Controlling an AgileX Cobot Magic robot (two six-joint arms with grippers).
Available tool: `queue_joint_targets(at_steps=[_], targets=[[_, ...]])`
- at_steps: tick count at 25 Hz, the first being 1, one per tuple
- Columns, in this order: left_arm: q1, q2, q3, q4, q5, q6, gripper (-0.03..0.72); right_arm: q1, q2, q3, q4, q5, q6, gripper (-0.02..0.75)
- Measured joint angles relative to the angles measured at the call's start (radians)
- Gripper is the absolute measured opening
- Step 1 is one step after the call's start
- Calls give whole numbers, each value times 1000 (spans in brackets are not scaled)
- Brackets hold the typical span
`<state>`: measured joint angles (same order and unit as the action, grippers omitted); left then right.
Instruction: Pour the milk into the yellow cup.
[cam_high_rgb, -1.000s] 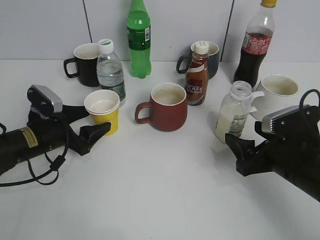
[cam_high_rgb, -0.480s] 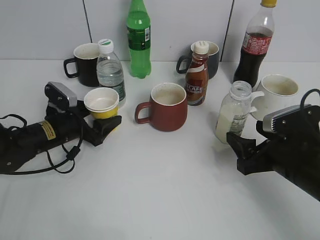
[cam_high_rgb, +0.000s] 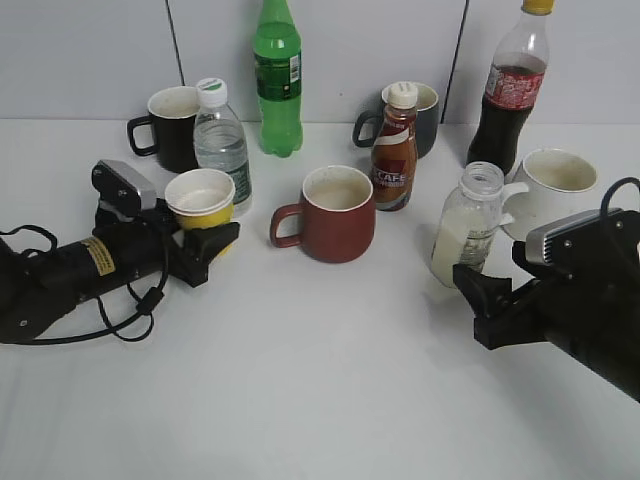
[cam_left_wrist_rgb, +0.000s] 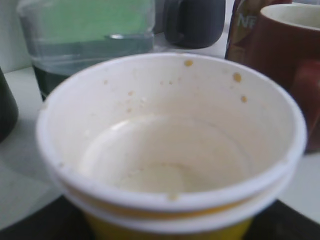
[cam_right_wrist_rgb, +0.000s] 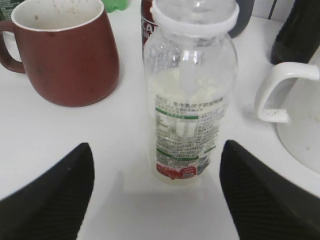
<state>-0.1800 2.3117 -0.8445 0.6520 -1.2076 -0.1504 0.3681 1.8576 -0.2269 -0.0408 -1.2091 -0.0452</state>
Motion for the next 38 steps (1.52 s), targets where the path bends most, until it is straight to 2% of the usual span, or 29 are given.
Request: queue_joint_targets(at_steps=[4, 14, 22, 30, 38], targets=[[0, 0, 0, 4, 0, 0, 461, 0, 0, 0, 0, 0, 0, 590], [0, -54, 2, 56, 5, -1, 454, 0, 88, -37, 6, 0, -1, 590], [0, -122, 88, 55, 6, -2, 454, 0, 142, -84, 6, 0, -1, 590], [0, -182, 157, 55, 7, -2, 454, 0, 212, -149, 55, 0, 3, 590], [0, -205, 166, 102, 6, -2, 454, 0, 226, -235, 69, 0, 3, 590]])
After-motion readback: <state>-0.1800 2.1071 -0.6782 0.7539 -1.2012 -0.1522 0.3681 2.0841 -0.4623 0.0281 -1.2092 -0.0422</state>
